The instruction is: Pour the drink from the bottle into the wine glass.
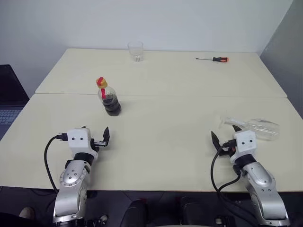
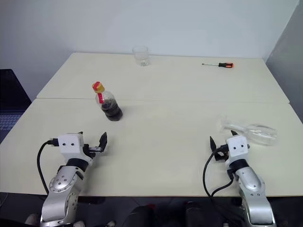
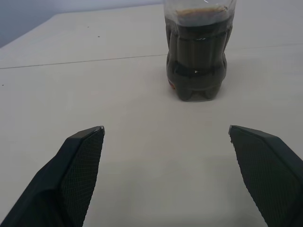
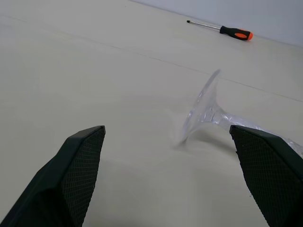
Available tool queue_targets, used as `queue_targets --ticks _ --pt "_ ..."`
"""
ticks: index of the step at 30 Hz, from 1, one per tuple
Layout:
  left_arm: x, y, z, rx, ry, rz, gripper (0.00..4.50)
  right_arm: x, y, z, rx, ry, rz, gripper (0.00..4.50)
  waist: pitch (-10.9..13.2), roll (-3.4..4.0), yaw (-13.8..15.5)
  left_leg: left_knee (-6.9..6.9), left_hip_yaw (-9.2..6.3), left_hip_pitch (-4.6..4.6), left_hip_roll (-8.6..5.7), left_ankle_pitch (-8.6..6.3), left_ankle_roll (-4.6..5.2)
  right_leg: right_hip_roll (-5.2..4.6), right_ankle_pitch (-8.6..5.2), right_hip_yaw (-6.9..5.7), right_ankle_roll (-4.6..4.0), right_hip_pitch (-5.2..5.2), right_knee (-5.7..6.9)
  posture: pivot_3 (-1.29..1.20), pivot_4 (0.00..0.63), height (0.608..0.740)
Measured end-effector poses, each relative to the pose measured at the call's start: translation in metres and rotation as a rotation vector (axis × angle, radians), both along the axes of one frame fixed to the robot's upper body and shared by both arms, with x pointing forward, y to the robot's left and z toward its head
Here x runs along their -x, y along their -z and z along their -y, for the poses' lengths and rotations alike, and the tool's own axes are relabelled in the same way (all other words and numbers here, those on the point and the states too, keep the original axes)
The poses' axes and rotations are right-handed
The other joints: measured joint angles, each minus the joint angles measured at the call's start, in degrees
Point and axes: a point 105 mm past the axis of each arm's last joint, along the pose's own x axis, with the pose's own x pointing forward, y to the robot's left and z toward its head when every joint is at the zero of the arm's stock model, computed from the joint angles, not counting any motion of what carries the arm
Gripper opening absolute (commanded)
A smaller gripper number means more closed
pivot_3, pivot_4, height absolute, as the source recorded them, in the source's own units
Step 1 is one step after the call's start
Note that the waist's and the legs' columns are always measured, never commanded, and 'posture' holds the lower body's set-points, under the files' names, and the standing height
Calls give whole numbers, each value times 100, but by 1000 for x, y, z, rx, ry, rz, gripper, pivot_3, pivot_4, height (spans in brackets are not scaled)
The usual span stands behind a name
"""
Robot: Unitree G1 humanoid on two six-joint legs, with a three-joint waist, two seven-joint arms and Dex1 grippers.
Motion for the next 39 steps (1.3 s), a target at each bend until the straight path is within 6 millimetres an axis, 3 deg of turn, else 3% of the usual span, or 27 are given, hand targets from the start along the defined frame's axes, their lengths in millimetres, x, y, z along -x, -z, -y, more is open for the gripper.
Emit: queue_targets --ticks 39 --pt "3 0 -7 25 -19 -2 4476 14 12 9 -34 80 -36 4500 -1 -1 0 0 0 1 0 0 0 0 0 0 0 0 0 0 150 740"
